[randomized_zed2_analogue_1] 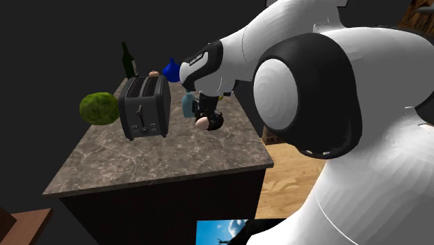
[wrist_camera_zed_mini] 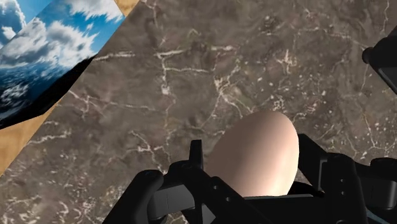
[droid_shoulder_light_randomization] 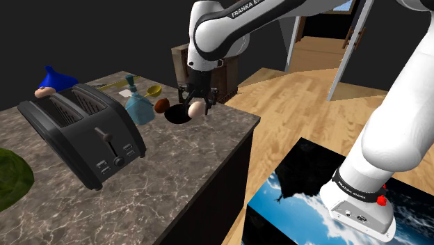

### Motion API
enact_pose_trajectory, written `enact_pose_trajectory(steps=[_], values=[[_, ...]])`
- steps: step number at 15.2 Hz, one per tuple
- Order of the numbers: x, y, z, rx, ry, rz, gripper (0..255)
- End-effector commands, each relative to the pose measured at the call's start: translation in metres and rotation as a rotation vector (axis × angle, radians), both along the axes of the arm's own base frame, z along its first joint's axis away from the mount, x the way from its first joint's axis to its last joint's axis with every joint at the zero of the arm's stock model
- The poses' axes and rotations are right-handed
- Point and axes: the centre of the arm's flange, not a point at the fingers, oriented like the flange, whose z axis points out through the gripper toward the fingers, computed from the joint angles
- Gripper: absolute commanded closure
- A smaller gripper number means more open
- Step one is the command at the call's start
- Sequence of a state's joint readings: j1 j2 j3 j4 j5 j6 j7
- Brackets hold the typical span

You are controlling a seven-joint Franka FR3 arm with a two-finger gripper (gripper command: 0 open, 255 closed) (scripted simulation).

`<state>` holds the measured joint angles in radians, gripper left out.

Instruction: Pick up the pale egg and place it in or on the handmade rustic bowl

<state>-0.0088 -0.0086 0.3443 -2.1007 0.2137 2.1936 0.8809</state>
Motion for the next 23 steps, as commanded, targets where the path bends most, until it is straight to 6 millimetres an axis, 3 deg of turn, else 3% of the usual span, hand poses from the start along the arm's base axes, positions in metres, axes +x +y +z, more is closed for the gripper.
enact_pose_trajectory(steps=[1,2,14,23], values=[[-0.001,0.000,0.010,0.000,0.000,0.000,255],[-0.001,0.000,0.010,0.000,0.000,0.000,255],[0.161,-0.026,0.010,0.000,0.000,0.000,255],[0.161,-0.026,-0.037,0.000,0.000,0.000,255]])
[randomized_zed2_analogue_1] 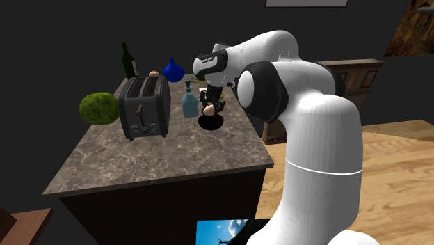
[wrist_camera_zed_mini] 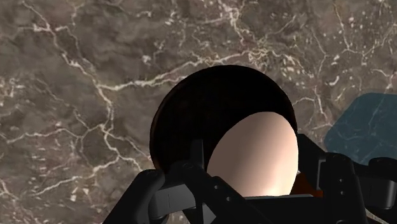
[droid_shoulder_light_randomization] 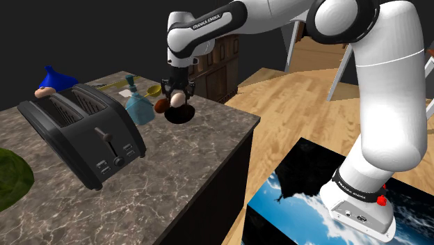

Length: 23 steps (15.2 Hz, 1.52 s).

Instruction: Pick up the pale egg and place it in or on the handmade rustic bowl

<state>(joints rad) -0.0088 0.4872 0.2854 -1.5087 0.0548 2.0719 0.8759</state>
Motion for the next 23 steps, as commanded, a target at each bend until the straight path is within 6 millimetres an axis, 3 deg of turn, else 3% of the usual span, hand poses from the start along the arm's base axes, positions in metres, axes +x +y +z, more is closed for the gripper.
enact_pose_trajectory(steps=[1,4,12,13,18,22,23], values=[[0.000,0.000,-0.012,0.000,-0.001,0.000,255],[0.000,0.000,-0.029,0.000,-0.001,0.000,255],[0.000,0.000,-0.029,0.000,-0.001,0.000,255],[0.000,0.000,-0.029,0.000,-0.001,0.000,0],[0.000,0.000,-0.029,0.000,-0.001,0.000,0],[-0.002,-0.010,0.020,0.000,-0.001,0.000,0],[-0.002,-0.010,0.020,0.000,-0.001,0.000,0]])
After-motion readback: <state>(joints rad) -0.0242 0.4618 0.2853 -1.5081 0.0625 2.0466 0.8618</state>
